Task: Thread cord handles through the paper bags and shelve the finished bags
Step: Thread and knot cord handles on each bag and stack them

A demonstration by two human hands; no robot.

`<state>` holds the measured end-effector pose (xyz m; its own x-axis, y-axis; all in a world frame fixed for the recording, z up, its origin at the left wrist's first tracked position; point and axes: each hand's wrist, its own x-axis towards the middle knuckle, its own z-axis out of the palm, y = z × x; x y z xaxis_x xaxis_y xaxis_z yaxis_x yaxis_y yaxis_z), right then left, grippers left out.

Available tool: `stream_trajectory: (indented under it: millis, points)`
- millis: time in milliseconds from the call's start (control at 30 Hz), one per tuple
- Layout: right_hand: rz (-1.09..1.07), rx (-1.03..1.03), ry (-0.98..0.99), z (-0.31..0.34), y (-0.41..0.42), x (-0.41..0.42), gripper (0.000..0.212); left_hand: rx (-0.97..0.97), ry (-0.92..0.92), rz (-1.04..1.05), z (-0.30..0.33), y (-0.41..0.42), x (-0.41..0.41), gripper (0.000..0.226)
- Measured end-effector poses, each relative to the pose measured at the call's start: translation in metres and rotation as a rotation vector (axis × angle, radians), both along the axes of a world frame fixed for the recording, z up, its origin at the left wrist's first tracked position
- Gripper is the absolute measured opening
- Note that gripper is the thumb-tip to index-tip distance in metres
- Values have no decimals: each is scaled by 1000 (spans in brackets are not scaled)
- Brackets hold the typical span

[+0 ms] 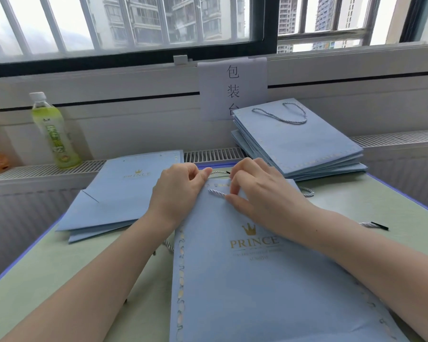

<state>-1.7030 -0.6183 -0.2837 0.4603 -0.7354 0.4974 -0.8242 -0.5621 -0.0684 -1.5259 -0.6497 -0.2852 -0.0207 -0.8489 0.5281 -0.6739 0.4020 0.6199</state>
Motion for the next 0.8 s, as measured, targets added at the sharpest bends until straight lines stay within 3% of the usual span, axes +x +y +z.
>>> stream_trajectory:
  millis: [133,233,433,567,633,733,800]
  points:
    - [-39,57,63,0,1,0,24,-9,-75,109,0,1,1,44]
    - [4,-20,-12,2,3,2,17,-17,-187,184,4,6,0,44]
    - [99,24,-365,7,5,0,7,81,-489,414,10,11,4,37]
    - [124,-52,-875,15,4,0,10,175,-580,566,22,13,10,33]
    - [140,-70,-999,20,3,-2,13,186,-654,600,25,13,12,33]
    - [168,-33,-984,17,2,-1,17,100,-624,456,24,12,9,36]
    - [177,-5,-928,12,2,1,15,91,-291,71,24,16,-2,38]
